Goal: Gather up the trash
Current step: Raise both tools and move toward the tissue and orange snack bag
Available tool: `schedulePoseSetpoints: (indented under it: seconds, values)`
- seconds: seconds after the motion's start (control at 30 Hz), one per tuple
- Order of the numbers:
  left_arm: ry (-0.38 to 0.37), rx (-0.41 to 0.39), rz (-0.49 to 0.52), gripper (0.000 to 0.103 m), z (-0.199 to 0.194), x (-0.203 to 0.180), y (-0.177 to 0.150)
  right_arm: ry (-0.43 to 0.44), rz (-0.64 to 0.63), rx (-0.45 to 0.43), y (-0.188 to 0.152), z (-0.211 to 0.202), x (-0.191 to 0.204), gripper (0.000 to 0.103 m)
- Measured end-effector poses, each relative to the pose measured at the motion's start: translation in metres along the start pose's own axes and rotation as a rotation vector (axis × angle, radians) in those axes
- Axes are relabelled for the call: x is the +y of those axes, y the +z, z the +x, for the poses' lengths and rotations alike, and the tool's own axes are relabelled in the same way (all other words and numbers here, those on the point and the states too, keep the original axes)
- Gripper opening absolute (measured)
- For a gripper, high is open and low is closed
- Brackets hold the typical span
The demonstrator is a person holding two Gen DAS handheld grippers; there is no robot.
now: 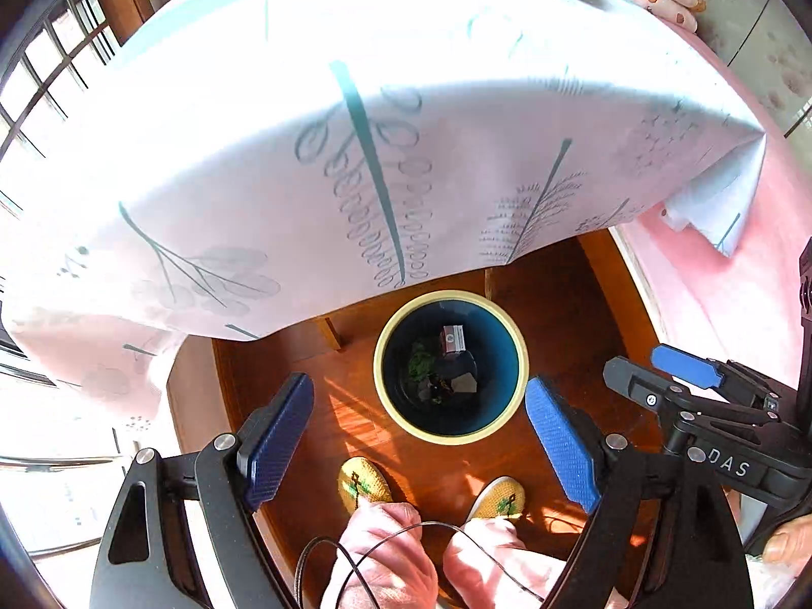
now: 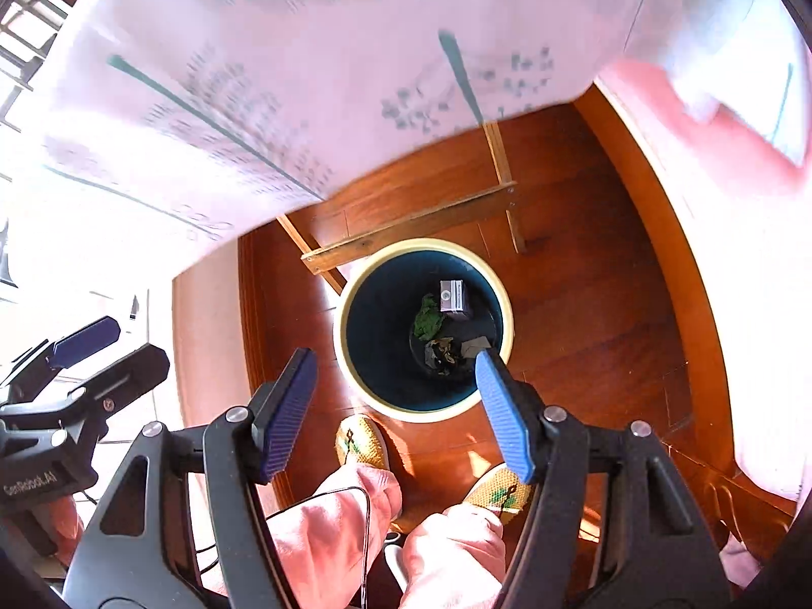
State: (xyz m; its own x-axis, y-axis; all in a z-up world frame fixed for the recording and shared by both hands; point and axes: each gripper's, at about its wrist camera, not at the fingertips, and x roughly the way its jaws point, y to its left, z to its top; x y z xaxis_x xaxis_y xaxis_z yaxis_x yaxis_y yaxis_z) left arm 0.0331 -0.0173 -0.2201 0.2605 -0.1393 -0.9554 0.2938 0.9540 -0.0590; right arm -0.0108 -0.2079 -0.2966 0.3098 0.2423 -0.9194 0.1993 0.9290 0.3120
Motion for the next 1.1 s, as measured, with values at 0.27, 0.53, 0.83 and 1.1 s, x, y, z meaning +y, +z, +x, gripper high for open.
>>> schedulePoseSetpoints:
  seconds: [0.27, 0.53, 0.83, 1.1]
  values:
    - [-0.018, -0.099, 0.033, 0.087, -0.129, -0.017, 0.040, 0.057, -0.113, -0.144, 0.025, -0.167, 0.057, 0.063]
    - [0.059, -0.183, -0.046, 0.087, -0.218, -0.031, 0.096, 0.039, -0.253, -0.318, 0.066, -0.287, 0.092, 0.063]
    - [0.088, -0.230, -0.167, 0.082, -0.257, -0.020, 0.161, -0.020, -0.369, -0.347, 0.115, -0.332, 0.116, 0.063]
    - [0.034, -0.170, -0.183, 0.082, -0.228, 0.005, 0.215, -0.052, -0.385, -0.364, 0.155, -0.304, 0.125, 0.063]
